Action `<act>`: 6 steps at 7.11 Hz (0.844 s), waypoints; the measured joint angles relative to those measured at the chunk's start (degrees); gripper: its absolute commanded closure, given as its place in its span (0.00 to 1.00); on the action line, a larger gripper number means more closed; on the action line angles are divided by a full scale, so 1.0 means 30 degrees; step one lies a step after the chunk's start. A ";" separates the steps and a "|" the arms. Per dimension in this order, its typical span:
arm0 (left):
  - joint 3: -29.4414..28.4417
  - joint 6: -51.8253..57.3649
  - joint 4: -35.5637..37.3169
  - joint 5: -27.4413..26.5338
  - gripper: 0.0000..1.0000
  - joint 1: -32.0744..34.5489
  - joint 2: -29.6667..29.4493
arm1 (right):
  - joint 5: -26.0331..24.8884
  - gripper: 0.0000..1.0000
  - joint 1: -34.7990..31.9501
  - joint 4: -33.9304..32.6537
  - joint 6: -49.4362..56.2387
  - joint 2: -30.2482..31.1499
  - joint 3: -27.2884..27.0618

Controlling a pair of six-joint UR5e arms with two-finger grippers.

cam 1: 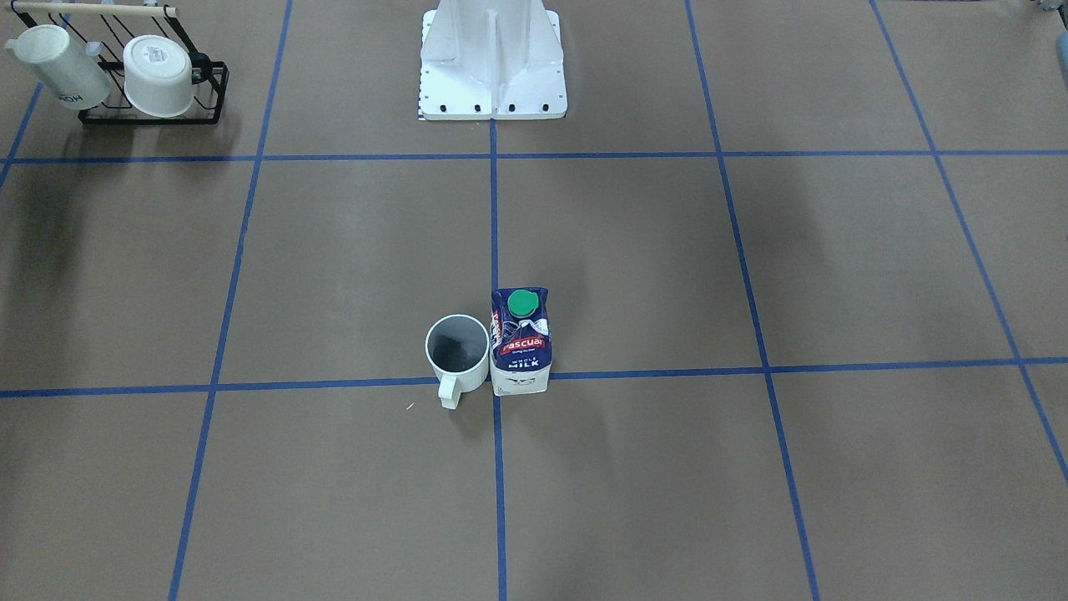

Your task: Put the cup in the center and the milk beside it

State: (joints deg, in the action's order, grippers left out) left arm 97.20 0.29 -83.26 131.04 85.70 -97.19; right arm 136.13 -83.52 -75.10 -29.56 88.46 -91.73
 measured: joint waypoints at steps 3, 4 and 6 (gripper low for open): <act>-0.2273 0.0628 -0.1214 -0.0125 0.02 0.0963 0.0658 | 0.0027 0.00 -0.0841 -0.0012 0.0044 0.0641 -0.0019; -0.2618 0.0613 -0.1538 -0.0164 0.02 0.1023 0.1100 | -0.0144 0.00 -0.0916 -0.0133 0.0070 0.0624 -0.0026; -0.2996 0.0435 -0.1755 -0.0148 0.02 0.1047 0.1355 | -0.0077 0.00 -0.0807 -0.2073 0.0519 0.0590 -0.0633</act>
State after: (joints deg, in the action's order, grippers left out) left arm 88.21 1.60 -88.52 130.60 88.84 -93.13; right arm 135.90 -85.94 -81.32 -28.00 90.23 -93.63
